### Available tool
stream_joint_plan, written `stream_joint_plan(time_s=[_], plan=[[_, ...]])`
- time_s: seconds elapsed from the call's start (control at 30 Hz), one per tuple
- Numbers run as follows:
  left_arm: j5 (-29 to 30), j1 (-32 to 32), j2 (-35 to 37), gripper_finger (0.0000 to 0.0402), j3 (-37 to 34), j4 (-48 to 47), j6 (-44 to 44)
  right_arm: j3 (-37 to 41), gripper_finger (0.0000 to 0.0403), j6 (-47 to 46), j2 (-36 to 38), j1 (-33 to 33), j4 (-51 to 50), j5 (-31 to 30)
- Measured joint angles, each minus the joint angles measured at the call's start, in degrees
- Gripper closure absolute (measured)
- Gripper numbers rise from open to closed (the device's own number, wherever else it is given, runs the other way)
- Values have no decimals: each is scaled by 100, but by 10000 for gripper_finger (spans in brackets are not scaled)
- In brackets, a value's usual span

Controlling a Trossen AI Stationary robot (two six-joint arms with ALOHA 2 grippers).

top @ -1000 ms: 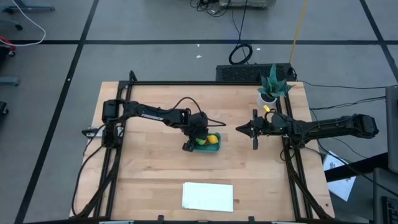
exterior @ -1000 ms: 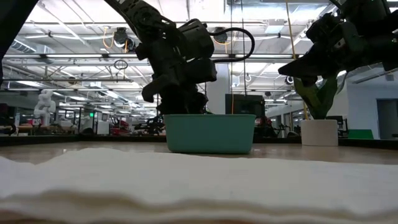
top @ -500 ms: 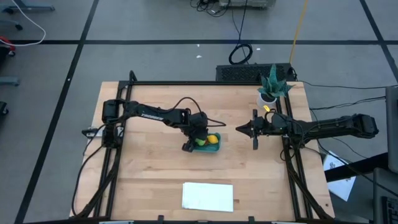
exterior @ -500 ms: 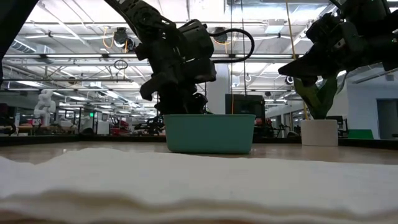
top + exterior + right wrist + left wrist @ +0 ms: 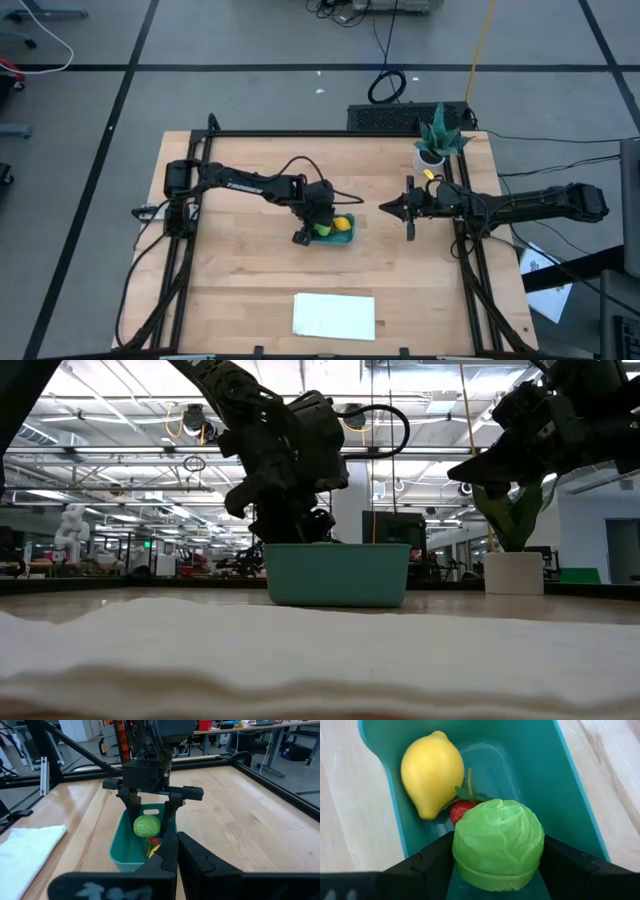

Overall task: Pick and placing Produce into tupperware
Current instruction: Put the green cabbage into the blue bin, then return to Home Position

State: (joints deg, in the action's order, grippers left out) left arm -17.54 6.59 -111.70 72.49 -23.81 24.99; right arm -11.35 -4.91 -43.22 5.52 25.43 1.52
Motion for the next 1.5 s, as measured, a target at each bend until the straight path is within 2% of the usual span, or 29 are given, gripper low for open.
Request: stream_joint_plan(time_s=[0.2,0.5,0.77,0.97,1.2,1.33,1.5], plan=[[-2,0,-6,139,0,47,-106,0,403,0,0,0,0,-1],[-13,0,-92,96,7,122,-175,2,403,0,0,0,-2,0],[5,0,-39,94,34,205,-129,1,403,-2,0,0,-4,2],[329,-70,-33,94,605,-525,-91,0,403,-2,0,0,-4,2],[1092,-260,-31,95,1220,-1072,-5,0,403,-2,0,0,-39,2],[1555,-365,-31,120,1369,-1301,96,0,403,0,0,0,-41,2],[1768,-428,-28,194,1438,-1459,87,0,403,0,0,0,-39,2]])
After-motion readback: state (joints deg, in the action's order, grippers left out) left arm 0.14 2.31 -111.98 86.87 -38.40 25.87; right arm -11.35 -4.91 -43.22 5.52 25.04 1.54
